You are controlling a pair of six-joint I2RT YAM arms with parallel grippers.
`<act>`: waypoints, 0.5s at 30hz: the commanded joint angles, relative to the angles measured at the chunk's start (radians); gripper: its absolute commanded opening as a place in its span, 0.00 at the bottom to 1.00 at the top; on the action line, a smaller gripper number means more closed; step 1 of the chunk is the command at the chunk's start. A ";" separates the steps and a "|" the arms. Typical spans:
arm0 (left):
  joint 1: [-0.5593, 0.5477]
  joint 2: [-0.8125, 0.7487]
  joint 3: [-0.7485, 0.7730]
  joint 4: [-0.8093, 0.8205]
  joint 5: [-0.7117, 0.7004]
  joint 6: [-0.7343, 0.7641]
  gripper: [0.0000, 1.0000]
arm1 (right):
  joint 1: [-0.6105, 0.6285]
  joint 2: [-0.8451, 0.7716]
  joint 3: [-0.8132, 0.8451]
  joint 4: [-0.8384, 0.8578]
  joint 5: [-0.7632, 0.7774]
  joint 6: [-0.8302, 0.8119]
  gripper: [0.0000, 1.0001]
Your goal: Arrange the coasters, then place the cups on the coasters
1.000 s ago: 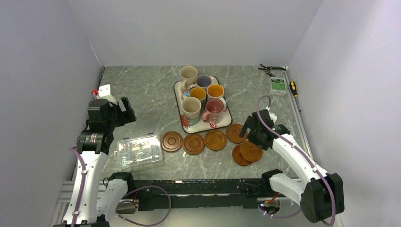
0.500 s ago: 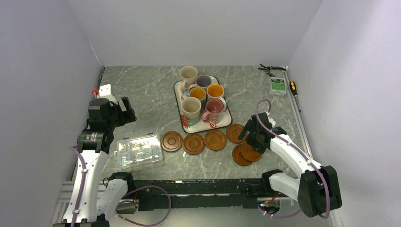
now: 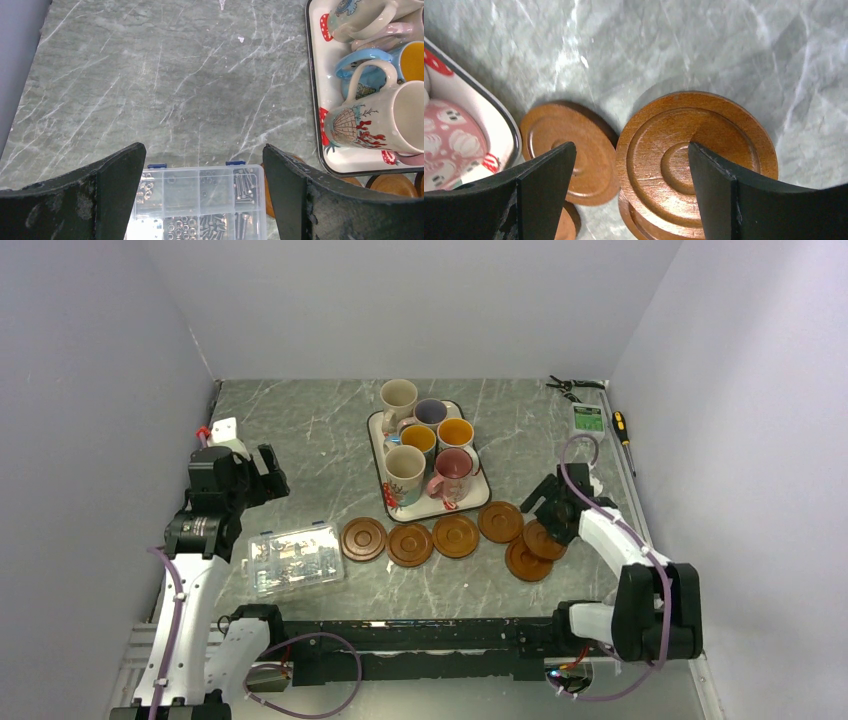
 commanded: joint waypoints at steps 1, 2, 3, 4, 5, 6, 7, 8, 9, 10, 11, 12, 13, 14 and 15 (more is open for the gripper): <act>-0.004 0.004 0.013 0.027 0.014 -0.008 0.94 | -0.072 0.102 0.004 0.072 0.012 -0.047 0.88; -0.004 0.005 0.013 0.025 0.012 -0.008 0.94 | -0.084 0.112 0.007 0.081 0.013 -0.049 0.87; -0.003 0.007 0.013 0.026 0.013 -0.008 0.94 | -0.093 0.119 0.010 0.095 0.012 -0.050 0.87; -0.003 0.009 0.014 0.025 0.012 -0.009 0.94 | -0.100 0.125 0.012 0.110 0.011 -0.050 0.87; -0.003 0.010 0.015 0.024 0.013 -0.008 0.94 | -0.105 0.133 0.018 0.118 0.012 -0.049 0.87; -0.003 0.012 0.016 0.023 0.011 -0.008 0.94 | -0.107 0.142 0.024 0.128 0.014 -0.049 0.86; -0.004 0.013 0.017 0.023 0.011 -0.008 0.94 | -0.107 0.153 0.032 0.134 0.015 -0.052 0.86; -0.004 0.015 0.018 0.022 0.011 -0.007 0.94 | -0.107 0.167 0.043 0.140 0.013 -0.058 0.86; -0.004 0.015 0.018 0.022 0.011 -0.008 0.94 | -0.107 0.182 0.055 0.146 0.012 -0.066 0.85; -0.004 0.015 0.018 0.022 0.012 -0.008 0.94 | -0.107 0.200 0.070 0.150 0.012 -0.074 0.85; -0.003 0.016 0.018 0.023 0.012 -0.008 0.94 | -0.107 0.218 0.084 0.156 0.010 -0.081 0.85; -0.004 0.015 0.018 0.023 0.012 -0.008 0.94 | -0.107 0.243 0.100 0.165 0.005 -0.091 0.84; -0.004 0.014 0.018 0.022 0.012 -0.008 0.94 | -0.107 0.265 0.119 0.174 -0.002 -0.098 0.84; -0.003 0.015 0.019 0.020 0.010 -0.008 0.94 | -0.107 0.288 0.134 0.177 -0.010 -0.104 0.84; -0.003 0.015 0.020 0.020 0.010 -0.008 0.94 | -0.108 0.314 0.151 0.178 -0.020 -0.109 0.84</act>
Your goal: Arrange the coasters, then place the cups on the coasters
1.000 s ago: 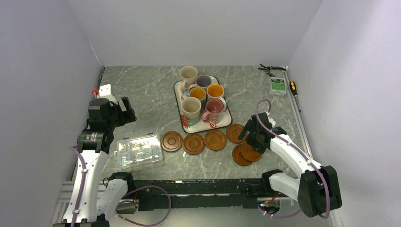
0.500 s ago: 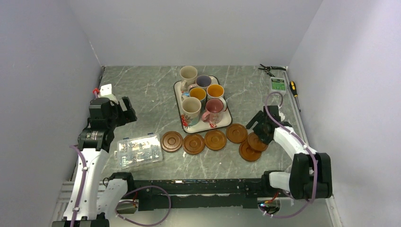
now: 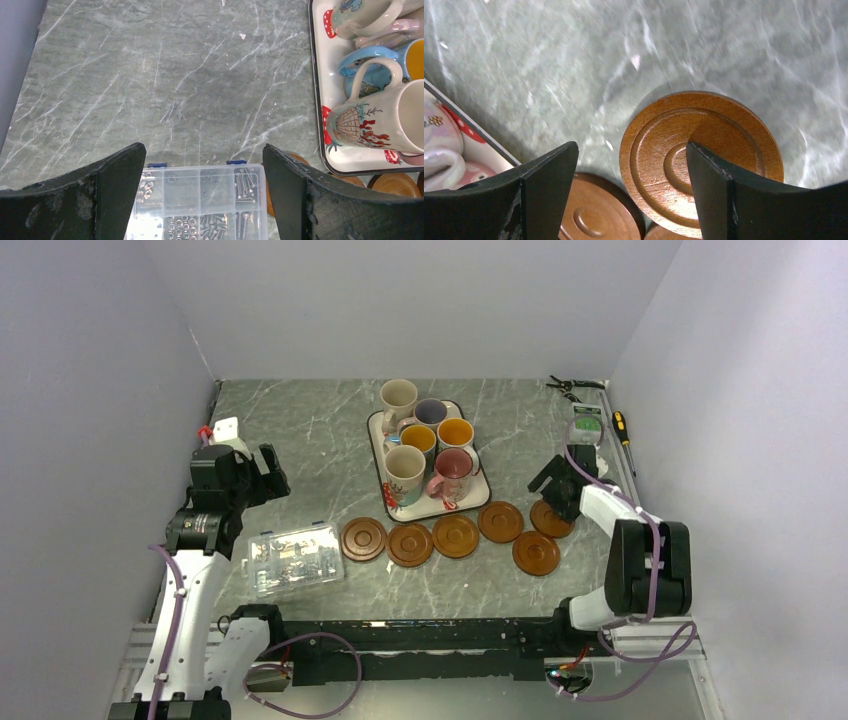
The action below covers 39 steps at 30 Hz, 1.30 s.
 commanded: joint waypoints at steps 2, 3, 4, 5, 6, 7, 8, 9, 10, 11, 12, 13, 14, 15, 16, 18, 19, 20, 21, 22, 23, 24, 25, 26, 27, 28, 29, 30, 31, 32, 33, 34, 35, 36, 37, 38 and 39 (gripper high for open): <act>-0.004 -0.007 0.020 0.020 0.007 -0.008 0.94 | -0.005 0.151 0.059 0.033 -0.033 -0.051 0.82; -0.003 -0.008 0.020 0.020 0.007 -0.008 0.94 | -0.004 0.167 0.063 0.042 -0.042 -0.050 0.82; -0.004 -0.008 0.020 0.019 0.006 -0.007 0.94 | -0.005 0.183 0.062 0.056 -0.074 -0.047 0.82; -0.004 -0.008 0.020 0.019 0.005 -0.008 0.94 | -0.003 0.194 0.061 0.075 -0.090 -0.044 0.81; -0.004 -0.007 0.020 0.019 0.007 -0.008 0.94 | 0.000 0.206 0.060 0.084 -0.101 -0.040 0.81; -0.004 -0.007 0.020 0.020 0.008 -0.007 0.94 | 0.005 0.216 0.062 0.088 -0.109 -0.041 0.81; -0.004 -0.007 0.020 0.020 0.006 -0.008 0.94 | 0.011 0.228 0.065 0.090 -0.111 -0.039 0.80; -0.004 -0.007 0.020 0.021 0.006 -0.008 0.94 | 0.022 0.237 0.069 0.091 -0.110 -0.040 0.80; -0.004 -0.008 0.019 0.021 0.008 -0.008 0.94 | 0.032 0.244 0.074 0.094 -0.111 -0.040 0.80; -0.004 -0.007 0.018 0.021 0.006 -0.008 0.94 | 0.044 0.253 0.080 0.096 -0.109 -0.040 0.80; -0.004 -0.005 0.019 0.021 0.007 -0.008 0.94 | 0.051 0.260 0.086 0.100 -0.107 -0.039 0.80; -0.004 -0.006 0.018 0.022 0.008 -0.007 0.94 | 0.052 0.270 0.094 0.104 -0.105 -0.037 0.80; -0.003 -0.005 0.018 0.022 0.007 -0.008 0.94 | 0.076 0.279 0.101 0.107 -0.103 -0.036 0.80; -0.003 -0.005 0.018 0.021 0.008 -0.008 0.94 | 0.082 0.290 0.110 0.108 -0.104 -0.033 0.80; -0.004 -0.005 0.018 0.021 0.007 -0.007 0.94 | 0.087 0.301 0.120 0.110 -0.107 -0.030 0.80; -0.004 -0.005 0.020 0.021 0.005 -0.008 0.94 | 0.100 0.315 0.136 0.120 -0.114 -0.023 0.80; -0.003 -0.004 0.020 0.021 0.005 -0.008 0.94 | 0.107 0.319 0.142 0.124 -0.115 -0.020 0.80; -0.004 -0.003 0.020 0.021 0.005 -0.008 0.94 | 0.115 0.322 0.148 0.127 -0.115 -0.019 0.79; -0.004 -0.003 0.020 0.021 0.005 -0.008 0.94 | 0.127 0.325 0.156 0.129 -0.114 -0.018 0.79; -0.004 -0.004 0.020 0.021 0.005 -0.007 0.94 | 0.137 0.327 0.163 0.128 -0.115 -0.016 0.79; -0.004 -0.003 0.020 0.021 0.005 -0.008 0.94 | 0.145 0.330 0.170 0.128 -0.115 -0.015 0.79; -0.004 -0.004 0.020 0.021 0.005 -0.008 0.94 | 0.154 0.329 0.175 0.128 -0.113 -0.013 0.79; -0.004 -0.003 0.020 0.021 0.005 -0.007 0.94 | 0.161 0.325 0.179 0.129 -0.110 -0.011 0.79; -0.003 -0.004 0.020 0.021 0.005 -0.007 0.94 | 0.168 0.320 0.182 0.131 -0.107 -0.009 0.79; -0.004 -0.005 0.020 0.021 0.005 -0.008 0.94 | 0.175 0.315 0.185 0.131 -0.102 -0.006 0.79; -0.003 -0.005 0.020 0.020 0.005 -0.008 0.94 | 0.180 0.311 0.190 0.129 -0.097 -0.004 0.79; -0.003 -0.005 0.020 0.019 0.003 -0.008 0.94 | 0.185 0.307 0.193 0.123 -0.092 -0.001 0.79; -0.004 -0.007 0.020 0.019 0.004 -0.008 0.94 | 0.190 0.302 0.196 0.120 -0.088 0.001 0.79; -0.003 -0.007 0.020 0.019 0.004 -0.008 0.94 | 0.195 0.295 0.198 0.117 -0.083 0.003 0.79; -0.004 -0.007 0.020 0.019 0.004 -0.007 0.94 | 0.199 0.288 0.198 0.115 -0.079 0.004 0.79; -0.004 -0.009 0.020 0.019 0.004 -0.008 0.94 | 0.202 0.279 0.200 0.110 -0.076 0.004 0.79; -0.003 -0.009 0.020 0.019 0.004 -0.009 0.94 | 0.206 0.270 0.199 0.107 -0.073 0.006 0.78; -0.003 -0.009 0.020 0.020 0.003 -0.008 0.94 | 0.208 0.262 0.199 0.102 -0.071 0.006 0.78; -0.003 -0.010 0.020 0.019 0.004 -0.008 0.94 | 0.210 0.251 0.200 0.098 -0.070 0.007 0.78; -0.003 -0.011 0.020 0.020 0.003 -0.008 0.94 | 0.210 0.241 0.200 0.093 -0.069 0.009 0.78; -0.003 -0.012 0.020 0.020 0.003 -0.009 0.94 | 0.210 0.229 0.201 0.084 -0.068 0.008 0.78; -0.004 -0.013 0.020 0.019 0.003 -0.009 0.94 | 0.210 0.215 0.203 0.073 -0.066 0.007 0.78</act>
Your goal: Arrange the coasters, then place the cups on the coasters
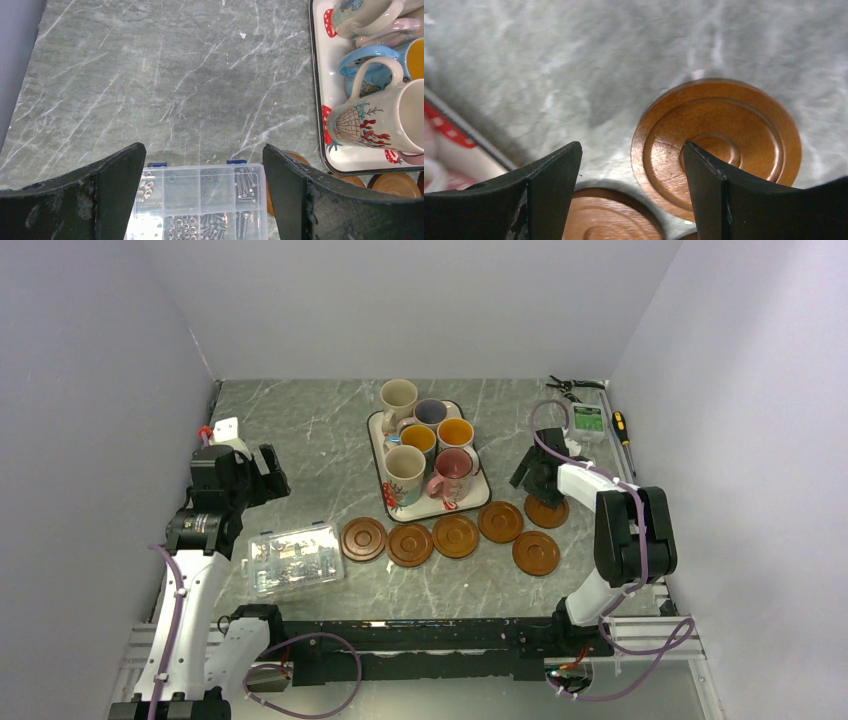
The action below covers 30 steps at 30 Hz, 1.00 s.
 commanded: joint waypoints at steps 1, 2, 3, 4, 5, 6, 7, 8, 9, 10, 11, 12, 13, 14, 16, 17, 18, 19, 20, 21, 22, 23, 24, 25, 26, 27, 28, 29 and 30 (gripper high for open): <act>-0.003 -0.012 0.020 0.022 0.003 -0.009 0.94 | 0.050 -0.024 0.001 0.136 -0.209 0.071 0.78; -0.003 -0.013 0.020 0.023 0.003 -0.009 0.94 | 0.052 -0.042 0.003 0.123 -0.203 0.069 0.78; -0.004 -0.015 0.020 0.022 0.003 -0.009 0.94 | 0.051 -0.062 0.006 0.104 -0.198 0.066 0.78; -0.003 -0.014 0.020 0.022 0.002 -0.009 0.94 | 0.051 -0.082 0.005 0.086 -0.173 0.063 0.78; -0.003 -0.015 0.020 0.023 0.003 -0.009 0.94 | 0.051 -0.104 0.006 0.066 -0.148 0.058 0.78; -0.004 -0.015 0.020 0.022 0.003 -0.010 0.94 | 0.051 -0.126 0.003 0.049 -0.132 0.053 0.78; -0.003 -0.015 0.020 0.022 0.003 -0.009 0.94 | 0.049 -0.147 0.002 0.024 -0.113 0.044 0.78; -0.003 -0.016 0.019 0.022 0.004 -0.009 0.94 | 0.049 -0.166 -0.002 0.012 -0.094 0.035 0.79; -0.004 -0.016 0.020 0.022 0.005 -0.010 0.94 | 0.048 -0.183 -0.005 -0.010 -0.076 0.027 0.79; -0.004 -0.015 0.020 0.022 0.005 -0.010 0.94 | 0.045 -0.200 -0.012 -0.021 -0.064 0.017 0.80; -0.004 -0.017 0.020 0.022 0.005 -0.010 0.94 | 0.039 -0.213 -0.021 -0.027 -0.059 0.007 0.81; -0.003 -0.018 0.020 0.022 0.005 -0.010 0.94 | 0.031 -0.222 -0.035 -0.032 -0.059 0.000 0.81; -0.003 -0.018 0.019 0.022 0.006 -0.009 0.94 | 0.016 -0.230 -0.046 -0.034 -0.059 -0.006 0.82; -0.004 -0.017 0.019 0.023 0.005 -0.009 0.94 | 0.002 -0.234 -0.059 -0.034 -0.060 -0.012 0.83; -0.004 -0.017 0.019 0.023 0.007 -0.009 0.94 | -0.037 -0.238 -0.085 -0.033 -0.069 -0.023 0.84; -0.004 -0.018 0.018 0.023 0.006 -0.009 0.94 | -0.057 -0.239 -0.099 -0.028 -0.080 -0.027 0.85; -0.016 -0.018 0.018 0.023 0.006 -0.010 0.94 | -0.087 -0.242 -0.112 -0.022 -0.092 -0.029 0.85; -0.027 -0.017 0.018 0.023 0.006 -0.009 0.94 | -0.098 -0.244 -0.126 -0.013 -0.110 -0.032 0.86; -0.028 -0.018 0.018 0.023 0.006 -0.009 0.94 | -0.128 -0.247 -0.141 -0.003 -0.125 -0.034 0.87; -0.028 -0.016 0.018 0.023 0.006 -0.010 0.94 | -0.143 -0.248 -0.157 0.009 -0.140 -0.035 0.87; -0.029 -0.016 0.018 0.024 0.007 -0.009 0.94 | -0.150 -0.245 -0.166 0.021 -0.156 -0.038 0.87; -0.030 -0.016 0.018 0.024 0.008 -0.009 0.94 | -0.158 -0.240 -0.173 0.035 -0.179 -0.042 0.87; -0.029 -0.016 0.018 0.023 0.007 -0.009 0.94 | -0.165 -0.233 -0.177 0.049 -0.201 -0.045 0.88; -0.030 -0.015 0.018 0.023 0.009 -0.009 0.94 | -0.170 -0.222 -0.181 0.068 -0.228 -0.047 0.88; -0.029 -0.016 0.018 0.025 0.008 -0.009 0.94 | -0.176 -0.209 -0.183 0.082 -0.247 -0.047 0.88; -0.030 -0.015 0.018 0.025 0.009 -0.010 0.94 | -0.181 -0.197 -0.185 0.093 -0.263 -0.045 0.87; -0.030 -0.015 0.018 0.025 0.007 -0.009 0.94 | -0.184 -0.182 -0.182 0.101 -0.275 -0.045 0.85; -0.030 -0.014 0.018 0.023 0.006 -0.009 0.94 | -0.184 -0.168 -0.180 0.108 -0.285 -0.046 0.84; -0.029 -0.015 0.018 0.024 0.007 -0.009 0.94 | -0.184 -0.157 -0.179 0.116 -0.293 -0.046 0.83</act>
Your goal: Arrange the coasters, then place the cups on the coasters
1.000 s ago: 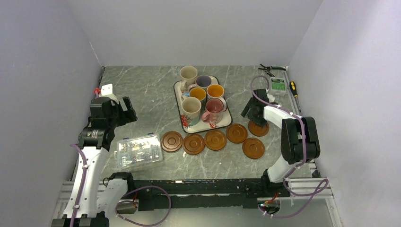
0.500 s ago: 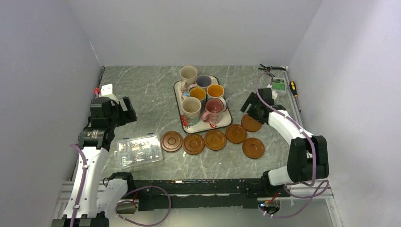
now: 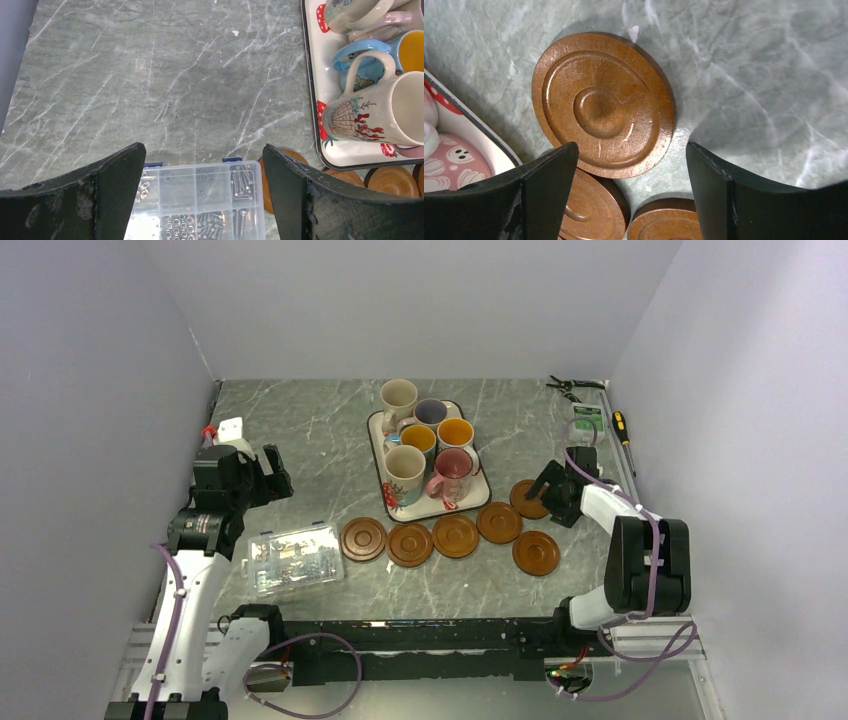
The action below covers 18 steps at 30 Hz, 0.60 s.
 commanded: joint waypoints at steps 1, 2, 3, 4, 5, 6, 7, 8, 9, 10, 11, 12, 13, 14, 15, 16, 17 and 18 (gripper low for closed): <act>-0.002 -0.013 0.018 0.024 0.006 -0.009 0.94 | -0.008 0.048 0.004 0.092 -0.090 -0.016 0.82; -0.003 -0.012 0.018 0.026 0.006 -0.010 0.94 | -0.008 0.057 0.006 0.100 -0.097 -0.016 0.82; -0.003 -0.011 0.018 0.025 0.007 -0.008 0.94 | -0.007 0.067 0.009 0.107 -0.103 -0.018 0.82; -0.003 -0.010 0.018 0.025 0.007 -0.009 0.94 | -0.007 0.078 0.012 0.111 -0.111 -0.020 0.81; -0.003 -0.010 0.018 0.025 0.008 -0.008 0.94 | -0.008 0.088 0.016 0.115 -0.116 -0.022 0.80; -0.003 -0.010 0.017 0.025 0.007 -0.008 0.94 | -0.008 0.096 0.019 0.120 -0.125 -0.024 0.80; -0.003 -0.010 0.018 0.026 0.006 -0.008 0.94 | -0.007 0.101 0.021 0.126 -0.133 -0.026 0.80; -0.003 -0.010 0.018 0.024 0.005 -0.008 0.94 | -0.007 0.106 0.022 0.130 -0.138 -0.026 0.80; -0.003 -0.010 0.018 0.023 0.006 -0.008 0.94 | -0.008 0.111 0.025 0.135 -0.148 -0.028 0.79; -0.003 -0.011 0.019 0.024 0.004 -0.009 0.94 | -0.009 0.113 0.025 0.139 -0.153 -0.032 0.79; -0.003 -0.012 0.019 0.023 0.003 -0.008 0.94 | -0.008 0.115 0.028 0.141 -0.155 -0.034 0.79; -0.003 -0.010 0.018 0.023 0.003 -0.008 0.94 | -0.008 0.116 0.030 0.137 -0.149 -0.035 0.79; -0.003 -0.010 0.018 0.023 0.004 -0.008 0.94 | -0.007 0.114 0.035 0.126 -0.134 -0.035 0.79; -0.003 -0.010 0.018 0.024 0.003 -0.007 0.94 | -0.007 0.107 0.037 0.112 -0.115 -0.033 0.79; -0.003 -0.009 0.019 0.024 0.002 -0.007 0.94 | -0.007 0.096 0.039 0.093 -0.091 -0.030 0.79; -0.003 -0.010 0.018 0.024 0.003 -0.008 0.94 | -0.007 0.078 0.038 0.078 -0.069 -0.028 0.80; -0.003 -0.010 0.018 0.023 0.001 -0.008 0.94 | -0.008 0.054 0.035 0.060 -0.046 -0.026 0.82; -0.003 -0.011 0.019 0.022 0.001 -0.009 0.94 | -0.008 0.028 0.028 0.043 -0.027 -0.024 0.84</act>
